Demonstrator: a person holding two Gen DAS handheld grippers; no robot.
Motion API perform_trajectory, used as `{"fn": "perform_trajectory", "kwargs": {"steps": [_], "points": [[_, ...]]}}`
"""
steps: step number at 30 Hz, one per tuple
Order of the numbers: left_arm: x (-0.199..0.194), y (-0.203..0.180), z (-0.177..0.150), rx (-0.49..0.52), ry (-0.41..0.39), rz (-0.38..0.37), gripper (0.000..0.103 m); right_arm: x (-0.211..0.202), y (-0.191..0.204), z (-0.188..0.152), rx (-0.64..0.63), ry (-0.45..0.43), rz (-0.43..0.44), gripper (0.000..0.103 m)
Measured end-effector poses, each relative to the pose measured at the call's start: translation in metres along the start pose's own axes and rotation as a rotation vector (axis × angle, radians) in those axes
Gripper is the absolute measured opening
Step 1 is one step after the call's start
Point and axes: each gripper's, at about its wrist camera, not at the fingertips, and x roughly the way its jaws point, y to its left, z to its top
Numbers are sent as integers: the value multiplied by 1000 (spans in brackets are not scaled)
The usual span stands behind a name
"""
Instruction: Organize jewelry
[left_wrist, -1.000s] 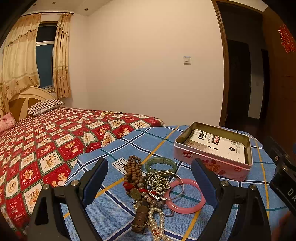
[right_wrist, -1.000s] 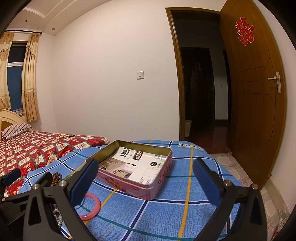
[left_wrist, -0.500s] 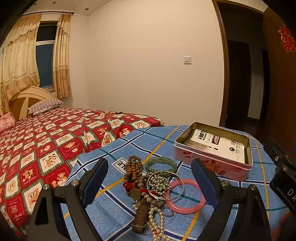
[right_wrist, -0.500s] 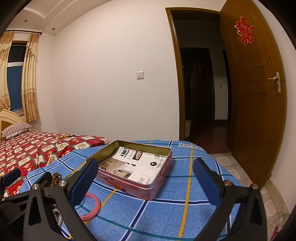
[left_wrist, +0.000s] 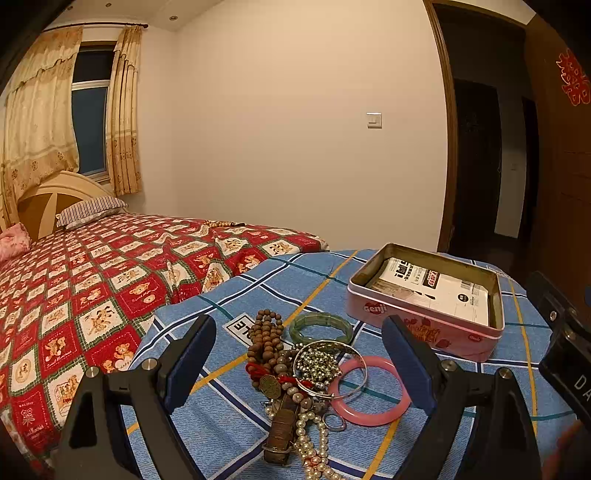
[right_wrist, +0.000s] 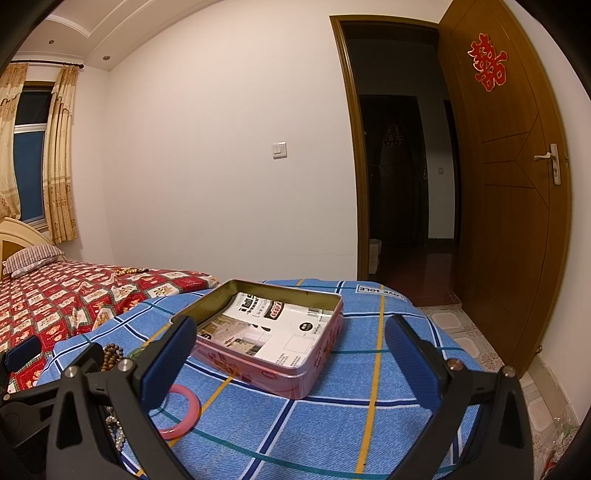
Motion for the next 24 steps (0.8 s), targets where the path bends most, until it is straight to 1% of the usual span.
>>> {"fn": "perform_trajectory", "kwargs": {"steps": [21,24], "points": [[2,-1,-1,0,5,-2,91,-1,0,0,1,2,0,103],[2,2,-2,-13,2,-20,91,1,-1,-1,1,5,0,103]]}}
